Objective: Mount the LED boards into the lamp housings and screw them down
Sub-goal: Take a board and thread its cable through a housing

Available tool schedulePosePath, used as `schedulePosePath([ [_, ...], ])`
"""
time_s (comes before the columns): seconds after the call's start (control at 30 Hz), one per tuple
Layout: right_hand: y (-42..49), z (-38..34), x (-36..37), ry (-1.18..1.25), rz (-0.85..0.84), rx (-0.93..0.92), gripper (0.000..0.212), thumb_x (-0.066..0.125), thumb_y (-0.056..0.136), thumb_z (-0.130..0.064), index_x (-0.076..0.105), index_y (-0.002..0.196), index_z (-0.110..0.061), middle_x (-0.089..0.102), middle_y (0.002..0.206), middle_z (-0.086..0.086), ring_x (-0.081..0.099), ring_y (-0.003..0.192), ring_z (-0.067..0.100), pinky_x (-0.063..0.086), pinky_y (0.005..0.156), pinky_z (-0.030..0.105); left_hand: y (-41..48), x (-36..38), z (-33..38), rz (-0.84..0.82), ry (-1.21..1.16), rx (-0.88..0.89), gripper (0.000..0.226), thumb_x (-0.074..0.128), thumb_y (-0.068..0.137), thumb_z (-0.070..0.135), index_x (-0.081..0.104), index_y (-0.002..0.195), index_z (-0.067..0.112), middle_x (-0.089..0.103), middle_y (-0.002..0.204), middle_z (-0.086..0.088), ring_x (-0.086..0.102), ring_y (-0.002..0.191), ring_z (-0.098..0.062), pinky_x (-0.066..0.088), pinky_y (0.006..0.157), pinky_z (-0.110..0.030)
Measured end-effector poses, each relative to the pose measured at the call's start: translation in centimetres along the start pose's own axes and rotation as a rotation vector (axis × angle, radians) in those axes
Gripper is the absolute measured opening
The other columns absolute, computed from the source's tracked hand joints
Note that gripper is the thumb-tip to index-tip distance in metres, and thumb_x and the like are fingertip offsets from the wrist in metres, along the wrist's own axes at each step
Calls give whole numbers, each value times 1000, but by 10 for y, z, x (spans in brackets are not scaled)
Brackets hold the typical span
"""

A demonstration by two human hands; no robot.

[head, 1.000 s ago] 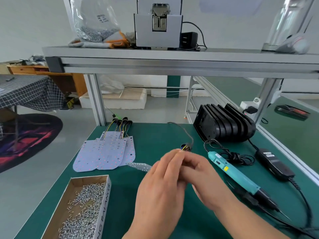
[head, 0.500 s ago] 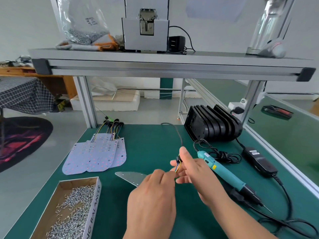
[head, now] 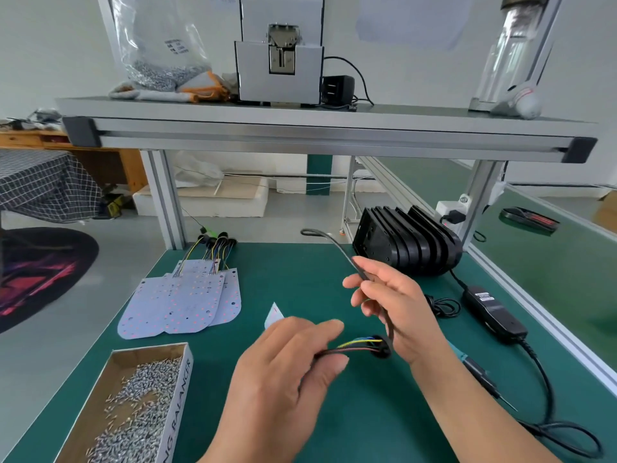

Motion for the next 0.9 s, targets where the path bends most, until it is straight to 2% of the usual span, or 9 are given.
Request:
schedulePosePath([
  [0.2,-21,-23,-7,115,-23,-174,31,48,80,-1,76,92,-11,66,78,14,56,64,22,47,59,26,7,-7,-12,50,229,18,26,65,101,31,82,100,12,65,100,2,57,91,-23,48,85,-31],
  [0.33,-25,-34,-8,196,-32,-200,28,45,75,-1,71,82,-8,54,66,12,42,58,24,36,56,30,8,-4,-10,69,276,-124,30,60,102,40,79,90,21,46,149,-11,42,125,-29,26,112,-17],
  [0.4,-25,-39,-9,248,-61,-210,28,43,71,0,69,78,-8,51,63,10,39,54,21,34,55,30,9,-4,-11,71,290,-111,28,61,102,40,79,88,23,41,161,-13,38,140,-32,27,118,-31],
  [0.47,-26,-46,-12,373,-85,-222,28,42,68,0,67,73,-11,48,60,5,38,50,18,35,53,27,12,-5,-16,67,313,-83,30,59,103,42,77,90,22,59,147,-4,46,139,-31,33,111,-46],
  [0.53,-24,-52,-19,522,-97,-230,31,37,70,1,63,70,-16,47,60,-1,39,48,12,38,49,24,15,-6,-19,66,264,-109,28,58,104,43,74,93,23,61,133,2,54,130,-30,36,104,-44],
  [0.67,-19,-54,-28,592,-102,-177,33,31,73,3,59,69,-15,45,60,-2,37,46,8,32,43,21,19,0,-18,-2,122,-81,24,60,105,40,73,92,24,47,153,0,47,139,-27,41,110,-35],
  [0.73,-20,-52,-29,596,-135,-160,33,30,74,4,58,69,-13,44,59,-1,36,45,8,31,42,20,21,5,-18,-70,98,-9,25,58,106,38,68,90,21,56,151,6,52,140,-25,44,109,-41],
  [0.8,-20,-51,-30,606,-160,-172,30,34,75,3,58,71,-14,45,61,-1,37,47,9,34,42,21,22,8,-17,-91,107,28,21,56,107,38,62,92,25,69,126,19,61,125,-19,47,94,-49],
  [0.9,-18,-50,-34,620,-109,-194,26,41,74,2,60,76,-16,47,67,-1,43,51,11,38,47,22,21,8,-16,-56,154,52,27,55,108,37,64,87,22,62,93,22,61,100,-16,40,83,-46],
])
Point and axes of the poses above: each hand's wrist, its own y-axis towards the middle knuckle, its own x-axis out of the palm, z = x × y, the point moved 1 cm from there along y, towards the middle knuckle
